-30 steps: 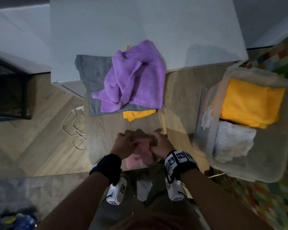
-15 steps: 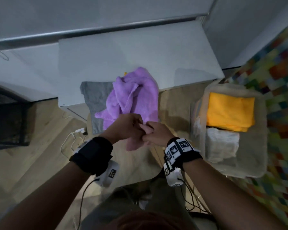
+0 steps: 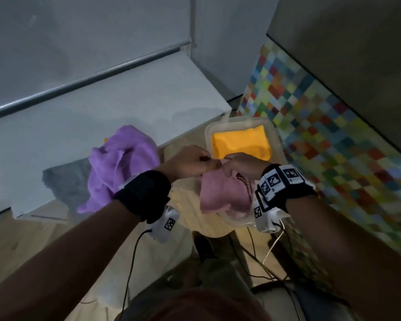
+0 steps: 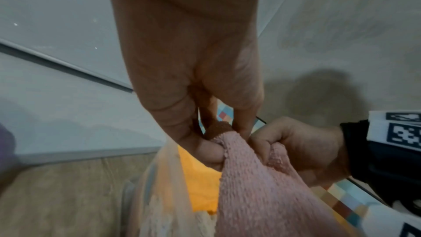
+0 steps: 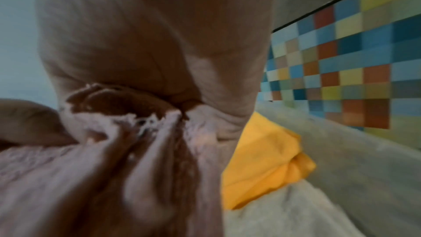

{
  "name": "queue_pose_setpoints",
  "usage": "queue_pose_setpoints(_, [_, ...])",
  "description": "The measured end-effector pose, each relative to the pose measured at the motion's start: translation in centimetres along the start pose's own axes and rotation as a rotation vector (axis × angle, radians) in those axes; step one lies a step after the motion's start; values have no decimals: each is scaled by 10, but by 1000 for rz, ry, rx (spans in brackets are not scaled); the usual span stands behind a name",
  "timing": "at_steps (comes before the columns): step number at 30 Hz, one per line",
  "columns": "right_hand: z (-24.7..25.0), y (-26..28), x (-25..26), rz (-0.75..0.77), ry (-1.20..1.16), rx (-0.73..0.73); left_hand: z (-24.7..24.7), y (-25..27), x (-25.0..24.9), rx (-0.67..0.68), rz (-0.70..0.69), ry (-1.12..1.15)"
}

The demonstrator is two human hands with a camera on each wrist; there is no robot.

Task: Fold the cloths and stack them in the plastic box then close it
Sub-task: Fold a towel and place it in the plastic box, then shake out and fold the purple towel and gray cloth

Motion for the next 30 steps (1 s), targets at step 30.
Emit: queue_pose_setpoints(30, [15,-57,10,244,139,-184,7,-47,36,-280,139,-170])
Point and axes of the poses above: each hand's wrist, its own y-axis away from the middle knuckle, its own z-axis out of the back of the hand, x = y × z, the point moved 2 cm from there along -y, towards the middle knuckle, and after that the axes turned 4 degrees about y, right-handed, at the moved point
